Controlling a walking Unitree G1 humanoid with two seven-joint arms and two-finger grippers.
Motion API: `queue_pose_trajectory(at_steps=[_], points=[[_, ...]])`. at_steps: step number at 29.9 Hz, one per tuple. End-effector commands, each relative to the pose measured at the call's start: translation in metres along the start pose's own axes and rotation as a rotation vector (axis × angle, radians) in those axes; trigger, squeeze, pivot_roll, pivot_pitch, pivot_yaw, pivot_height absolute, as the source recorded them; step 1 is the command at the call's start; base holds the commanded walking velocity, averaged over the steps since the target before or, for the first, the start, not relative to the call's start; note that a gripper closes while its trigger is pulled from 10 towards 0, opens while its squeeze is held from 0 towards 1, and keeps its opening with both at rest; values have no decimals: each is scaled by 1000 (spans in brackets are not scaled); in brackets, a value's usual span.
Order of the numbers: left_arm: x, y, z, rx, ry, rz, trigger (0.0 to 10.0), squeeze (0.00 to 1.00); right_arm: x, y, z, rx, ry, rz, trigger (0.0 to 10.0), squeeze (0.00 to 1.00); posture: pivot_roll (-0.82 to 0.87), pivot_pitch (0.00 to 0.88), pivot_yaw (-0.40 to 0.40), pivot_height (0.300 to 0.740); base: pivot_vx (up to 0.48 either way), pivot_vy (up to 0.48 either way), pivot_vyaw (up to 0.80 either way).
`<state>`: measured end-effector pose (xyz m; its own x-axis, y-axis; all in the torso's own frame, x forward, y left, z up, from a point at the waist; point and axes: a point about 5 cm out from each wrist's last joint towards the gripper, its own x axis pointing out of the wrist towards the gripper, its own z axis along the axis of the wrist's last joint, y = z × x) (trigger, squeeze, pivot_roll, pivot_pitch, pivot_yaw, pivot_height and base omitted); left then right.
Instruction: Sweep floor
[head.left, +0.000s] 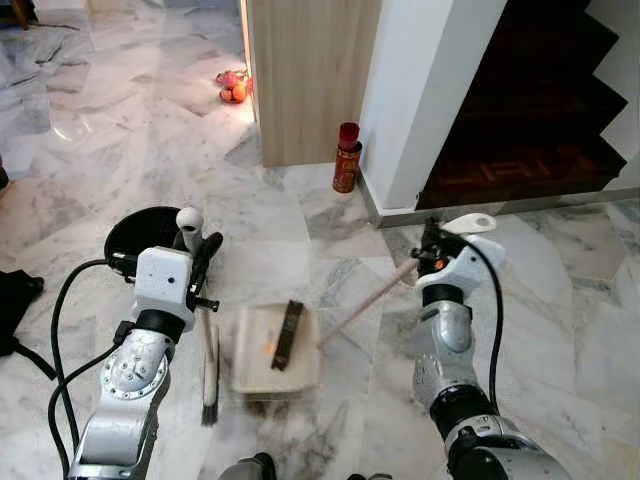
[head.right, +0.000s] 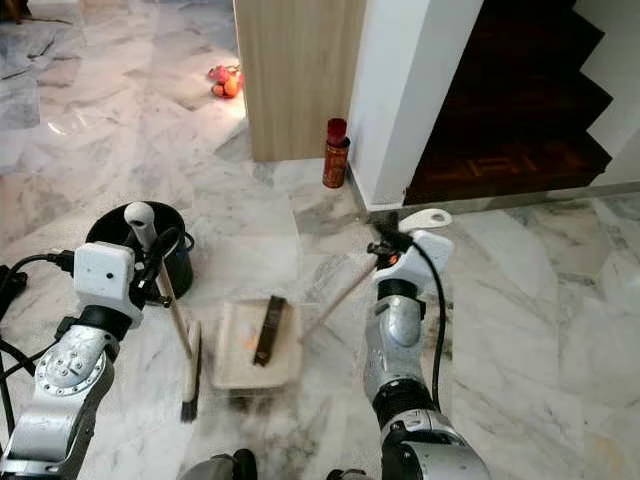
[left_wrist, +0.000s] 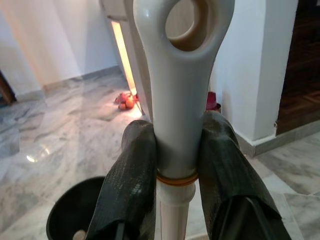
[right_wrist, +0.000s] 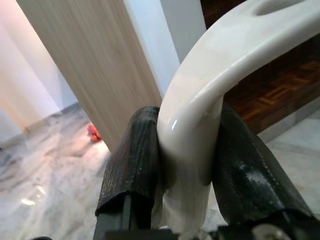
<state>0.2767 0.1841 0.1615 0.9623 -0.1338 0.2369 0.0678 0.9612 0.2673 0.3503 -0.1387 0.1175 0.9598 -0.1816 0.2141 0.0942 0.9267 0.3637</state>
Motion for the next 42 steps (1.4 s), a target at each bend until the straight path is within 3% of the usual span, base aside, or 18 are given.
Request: queue_pose_trajectory(at_steps=[1, 21, 26, 29, 35, 42], points=[[2, 1, 6, 31, -39, -5, 10000, 0, 5, 0, 11, 16, -54, 0, 10000, 0, 128, 88, -45, 740, 0, 0, 0], [0, 4, 6, 56, -64, 59, 10000, 0, 1, -5, 13, -15, -76, 24, 10000, 0, 114, 108, -48, 740, 0, 0, 0], [-10, 22, -9, -8, -7, 267, 10000, 0, -1, -3, 13, -54, -80, 57, 10000, 0, 92, 92, -44, 740, 0, 0, 0], [-16, 29, -14, -12, 6, 340, 10000, 0, 0, -4, 15, -60, -83, 58, 10000, 0, 87, 82, -47, 740, 0, 0, 0], [-17, 34, -13, 20, -11, 363, 10000, 0, 2, -5, 17, -111, -89, 93, 10000, 0, 83, 63, -54, 740, 0, 0, 0], [-11, 29, -9, 20, -34, 339, 10000, 0, 4, -9, 19, -149, -92, 110, 10000, 0, 101, 7, -49, 740, 0, 0, 0]])
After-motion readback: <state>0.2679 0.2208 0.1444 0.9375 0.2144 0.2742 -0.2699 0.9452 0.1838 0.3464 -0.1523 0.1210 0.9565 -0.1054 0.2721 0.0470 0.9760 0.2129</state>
